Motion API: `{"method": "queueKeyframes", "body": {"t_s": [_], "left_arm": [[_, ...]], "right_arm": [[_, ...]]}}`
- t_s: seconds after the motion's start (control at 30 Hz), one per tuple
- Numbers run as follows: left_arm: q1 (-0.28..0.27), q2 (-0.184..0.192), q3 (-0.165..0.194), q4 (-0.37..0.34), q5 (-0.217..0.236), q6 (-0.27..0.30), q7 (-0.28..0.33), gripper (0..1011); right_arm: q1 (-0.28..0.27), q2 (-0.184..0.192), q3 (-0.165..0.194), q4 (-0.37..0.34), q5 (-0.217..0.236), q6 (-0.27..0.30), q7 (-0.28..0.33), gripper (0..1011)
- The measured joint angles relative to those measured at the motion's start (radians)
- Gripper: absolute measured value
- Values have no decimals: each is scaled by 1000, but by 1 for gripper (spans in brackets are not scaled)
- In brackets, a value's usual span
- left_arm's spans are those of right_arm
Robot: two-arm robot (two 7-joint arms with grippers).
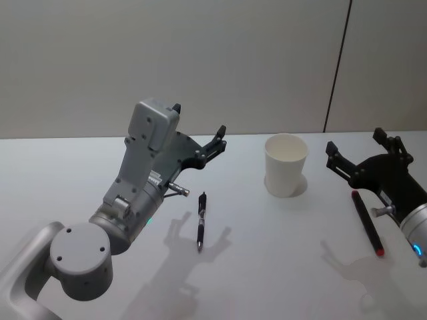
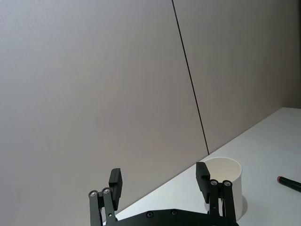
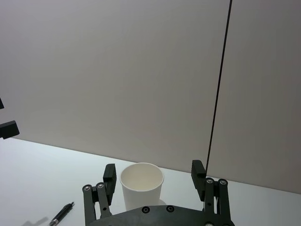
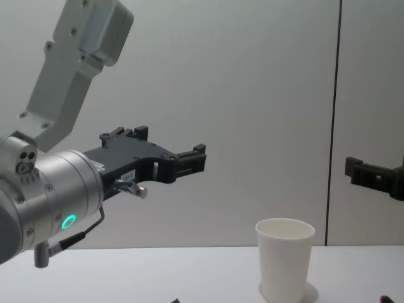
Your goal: Place the pen into the pen holder.
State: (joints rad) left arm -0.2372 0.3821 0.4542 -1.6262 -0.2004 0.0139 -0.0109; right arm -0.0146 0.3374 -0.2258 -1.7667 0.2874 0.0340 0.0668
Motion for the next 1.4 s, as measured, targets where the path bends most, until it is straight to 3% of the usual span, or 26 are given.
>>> {"method": "queueKeyframes", "body": {"t_s": [1.07, 1.4], "left_arm": [[0, 0, 0, 0, 0, 0, 0, 1003], [0, 0, 0, 0, 0, 0, 0, 1003]], "right_arm": [[0, -1, 0, 0, 0, 0, 0, 1001], [3, -16, -7, -14, -3, 64, -24, 1002]]}}
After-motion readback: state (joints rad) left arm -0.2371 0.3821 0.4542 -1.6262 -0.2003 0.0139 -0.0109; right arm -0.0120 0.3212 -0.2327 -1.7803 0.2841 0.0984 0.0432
